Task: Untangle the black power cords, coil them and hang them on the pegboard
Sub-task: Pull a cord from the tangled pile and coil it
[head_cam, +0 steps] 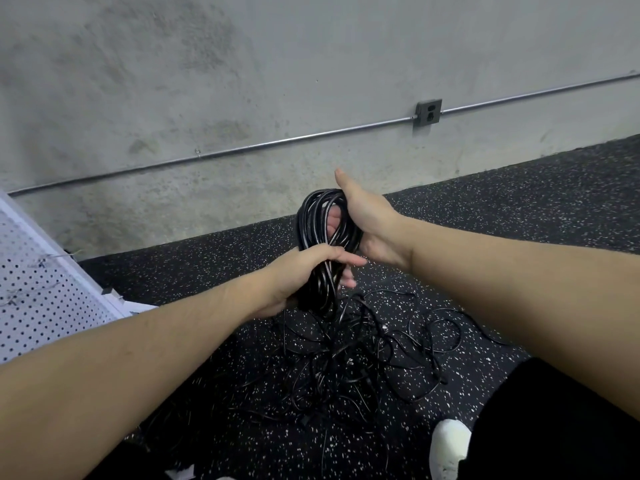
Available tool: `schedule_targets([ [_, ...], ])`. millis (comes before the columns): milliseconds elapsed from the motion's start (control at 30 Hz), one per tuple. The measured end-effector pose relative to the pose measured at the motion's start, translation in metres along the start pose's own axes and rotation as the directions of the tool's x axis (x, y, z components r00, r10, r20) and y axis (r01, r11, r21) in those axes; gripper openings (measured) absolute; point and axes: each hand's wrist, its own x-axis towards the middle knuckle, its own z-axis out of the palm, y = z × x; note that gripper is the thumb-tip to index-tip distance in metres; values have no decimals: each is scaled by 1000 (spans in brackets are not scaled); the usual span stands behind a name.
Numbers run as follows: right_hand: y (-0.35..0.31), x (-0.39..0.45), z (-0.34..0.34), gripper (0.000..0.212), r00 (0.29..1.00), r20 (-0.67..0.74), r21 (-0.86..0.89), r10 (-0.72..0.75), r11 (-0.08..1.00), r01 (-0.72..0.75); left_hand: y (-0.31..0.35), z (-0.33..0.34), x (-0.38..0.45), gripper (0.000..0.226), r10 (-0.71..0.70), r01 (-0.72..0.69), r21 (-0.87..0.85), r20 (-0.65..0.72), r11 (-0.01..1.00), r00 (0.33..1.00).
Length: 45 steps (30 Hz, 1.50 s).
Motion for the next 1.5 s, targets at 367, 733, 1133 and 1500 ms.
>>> schedule_targets([
  [367, 22, 5, -37, 47, 909, 360, -693, 211, 712, 109, 10, -13, 4, 20, 33, -97, -258, -243, 961, 969],
  [733, 41, 10, -33, 13, 842, 466, -882, 272, 210, 421, 14, -18, 10, 36, 8, -134, -253, -443, 958, 896],
  [1133, 19, -3, -36, 23, 874, 454, -845, 173, 396, 360, -7, -43, 13, 33, -123, 120, -46, -615, 992, 779],
  [1500, 8, -4, -27, 21, 853, 521, -628, -23, 667, 401, -2, -38, 3, 73, -118, 184, 179, -328, 966, 937],
])
